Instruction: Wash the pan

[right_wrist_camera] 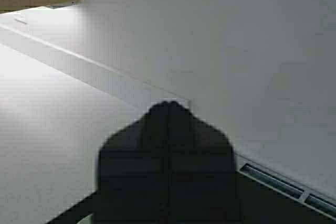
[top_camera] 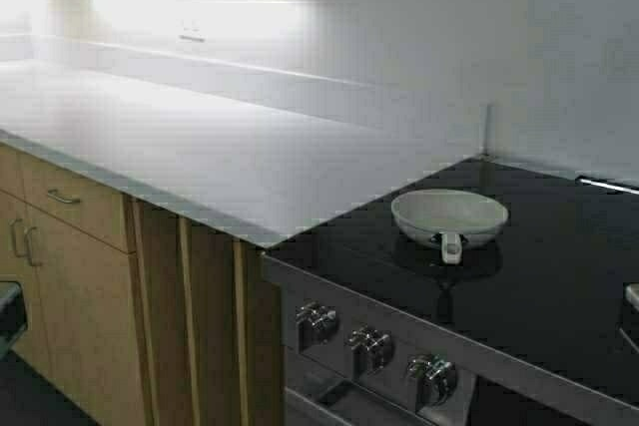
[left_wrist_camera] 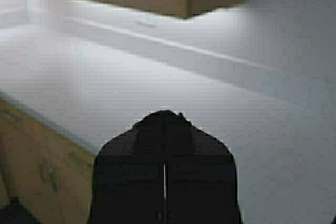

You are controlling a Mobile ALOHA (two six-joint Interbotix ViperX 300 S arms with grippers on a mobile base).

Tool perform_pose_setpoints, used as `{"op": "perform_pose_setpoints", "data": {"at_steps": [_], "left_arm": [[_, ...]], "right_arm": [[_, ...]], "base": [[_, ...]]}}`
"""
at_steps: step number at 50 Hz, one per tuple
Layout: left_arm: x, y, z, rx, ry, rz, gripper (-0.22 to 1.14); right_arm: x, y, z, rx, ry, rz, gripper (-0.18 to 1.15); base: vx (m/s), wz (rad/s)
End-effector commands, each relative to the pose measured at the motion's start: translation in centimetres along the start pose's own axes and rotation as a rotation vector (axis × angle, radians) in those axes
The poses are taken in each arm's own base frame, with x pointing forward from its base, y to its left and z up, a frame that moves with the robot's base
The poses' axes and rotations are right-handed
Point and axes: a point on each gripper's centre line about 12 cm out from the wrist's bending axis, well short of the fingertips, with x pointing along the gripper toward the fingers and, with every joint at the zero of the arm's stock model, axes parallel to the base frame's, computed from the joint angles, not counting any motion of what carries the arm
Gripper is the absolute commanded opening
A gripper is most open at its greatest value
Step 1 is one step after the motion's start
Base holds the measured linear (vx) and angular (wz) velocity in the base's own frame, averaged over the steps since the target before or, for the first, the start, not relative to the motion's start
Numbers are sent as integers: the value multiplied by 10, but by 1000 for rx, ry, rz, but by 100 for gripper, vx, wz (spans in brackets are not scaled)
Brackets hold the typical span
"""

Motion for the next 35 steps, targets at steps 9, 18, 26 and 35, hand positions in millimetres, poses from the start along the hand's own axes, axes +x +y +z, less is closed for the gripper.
{"op": "perform_pose_setpoints", "data": {"at_steps": [9, 18, 26, 35], "left_arm": [[5, -17, -2, -243, 22, -81, 52], [23, -44, -14, -402, 121, -175, 106], [43, -79, -42, -443, 185, -287, 101], [69, -108, -82, -532, 260, -341, 101]], "right_arm": [[0, 3, -6, 36, 19, 14, 7], [0, 3, -7, 39, 26, 14, 7], [0, 3, -8, 38, 39, 15, 7], [0, 3, -9, 38, 46, 14, 7]], "base": [[0, 0], [0, 0], [0, 0], [0, 0]]}}
